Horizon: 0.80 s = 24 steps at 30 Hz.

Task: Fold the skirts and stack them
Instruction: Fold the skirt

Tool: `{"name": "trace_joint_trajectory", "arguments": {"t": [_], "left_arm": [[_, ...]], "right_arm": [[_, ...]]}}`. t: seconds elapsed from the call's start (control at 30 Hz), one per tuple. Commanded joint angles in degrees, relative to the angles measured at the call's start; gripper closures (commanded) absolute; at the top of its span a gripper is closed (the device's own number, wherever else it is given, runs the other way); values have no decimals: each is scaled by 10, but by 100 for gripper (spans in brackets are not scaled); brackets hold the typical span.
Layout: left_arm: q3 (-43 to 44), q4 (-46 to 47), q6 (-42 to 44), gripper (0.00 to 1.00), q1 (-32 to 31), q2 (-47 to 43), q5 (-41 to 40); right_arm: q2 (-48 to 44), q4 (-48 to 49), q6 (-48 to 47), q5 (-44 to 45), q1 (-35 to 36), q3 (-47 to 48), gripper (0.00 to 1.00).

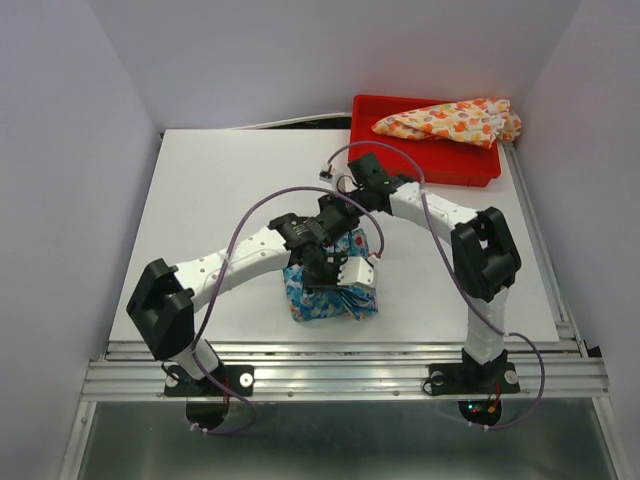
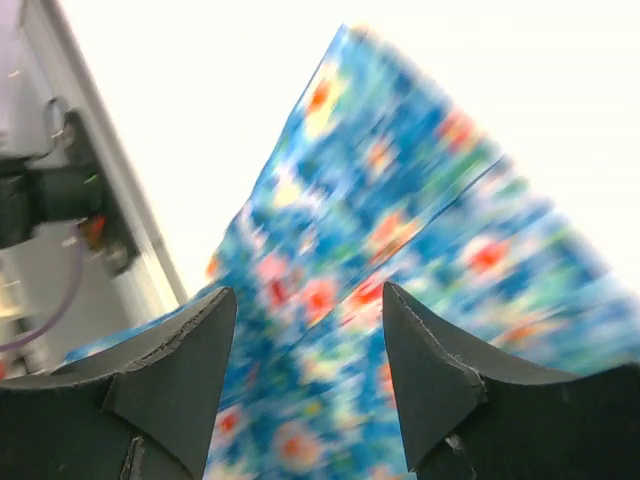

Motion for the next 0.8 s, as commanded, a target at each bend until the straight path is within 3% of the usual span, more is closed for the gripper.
{"name": "trace_joint_trajectory", "arguments": {"t": [0.0,0.17,0.27,0.4,0.43,0.57,0.77], "left_arm": [[12,-8,14,100,1,-9,15],[18,-2,13,100,4,-5,7],[29,-1,18,100,17,1,3],[55,-1,30,100,41,16,-8],[60,1,34,100,47,24,-16],[84,11,55,100,71,51,-29],[98,53,78,100,113,95,-51]], "right_arm": [[66,-60,-125,54,-17,81,34],[138,-82,-169,72,-17,122,39],[178,-99,-181,62,-17,138,49],[186,-96,-174,23,-17,104,74],[187,-98,-171,17,-17,100,76],[183,-102,-170,-3,-17,81,83],[169,-102,-170,-25,-17,61,84]]}}
